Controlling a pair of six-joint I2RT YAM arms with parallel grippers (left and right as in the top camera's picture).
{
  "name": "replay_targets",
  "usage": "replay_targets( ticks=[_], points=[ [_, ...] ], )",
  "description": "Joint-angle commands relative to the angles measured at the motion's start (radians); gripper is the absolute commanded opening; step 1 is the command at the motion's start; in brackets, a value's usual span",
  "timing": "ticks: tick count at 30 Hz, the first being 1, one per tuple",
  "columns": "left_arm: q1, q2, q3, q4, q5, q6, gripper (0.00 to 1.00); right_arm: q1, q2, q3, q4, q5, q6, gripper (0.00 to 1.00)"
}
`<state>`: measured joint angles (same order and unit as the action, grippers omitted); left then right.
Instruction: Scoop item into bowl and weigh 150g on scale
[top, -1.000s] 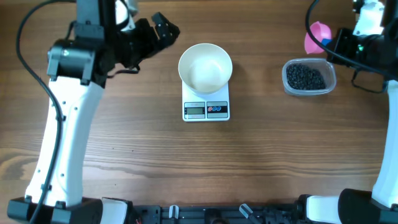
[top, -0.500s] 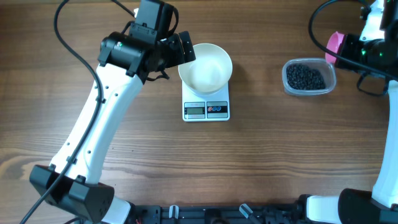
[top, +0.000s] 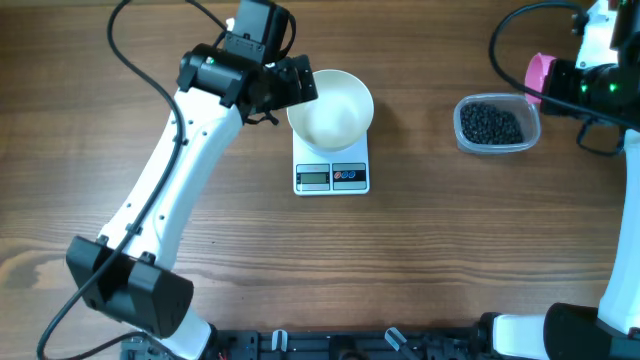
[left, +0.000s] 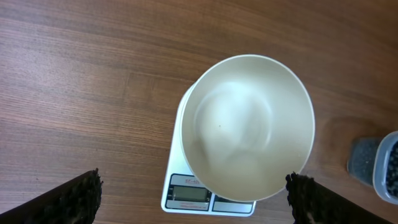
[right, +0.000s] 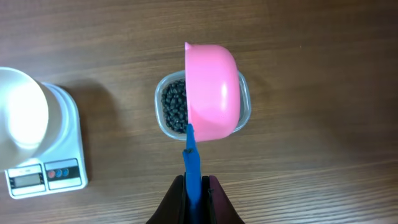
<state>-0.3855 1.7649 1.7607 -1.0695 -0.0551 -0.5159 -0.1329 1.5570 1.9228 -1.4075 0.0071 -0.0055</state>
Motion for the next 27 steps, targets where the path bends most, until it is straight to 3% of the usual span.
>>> replay_targets(
  ticks=[1, 9, 20, 25, 27],
  points=[
    [-0.005, 0.019, 0.004, 0.001, 0.007, 0.015, 1.00, -0.005, 0.010, -0.032, 0.011, -0.007, -0.050, 0.04],
    [-0.016, 0.019, 0.003, -0.081, 0.028, 0.065, 1.00, -0.005, 0.043, -0.217, 0.093, 0.004, -0.140, 0.04],
    [-0.096, 0.023, -0.032, -0.079, 0.019, 0.068, 1.00, -0.084, 0.380, -0.217, 0.153, -0.016, -0.157, 0.04],
    [-0.096, 0.025, -0.041, -0.087, 0.005, 0.105, 1.00, -0.092, 0.443, -0.217, 0.144, -0.375, -0.328, 0.04],
    [-0.097, 0.025, -0.040, -0.093, 0.005, 0.122, 1.00, -0.108, 0.444, -0.217, 0.160, -0.412, -0.331, 0.04]
  ],
)
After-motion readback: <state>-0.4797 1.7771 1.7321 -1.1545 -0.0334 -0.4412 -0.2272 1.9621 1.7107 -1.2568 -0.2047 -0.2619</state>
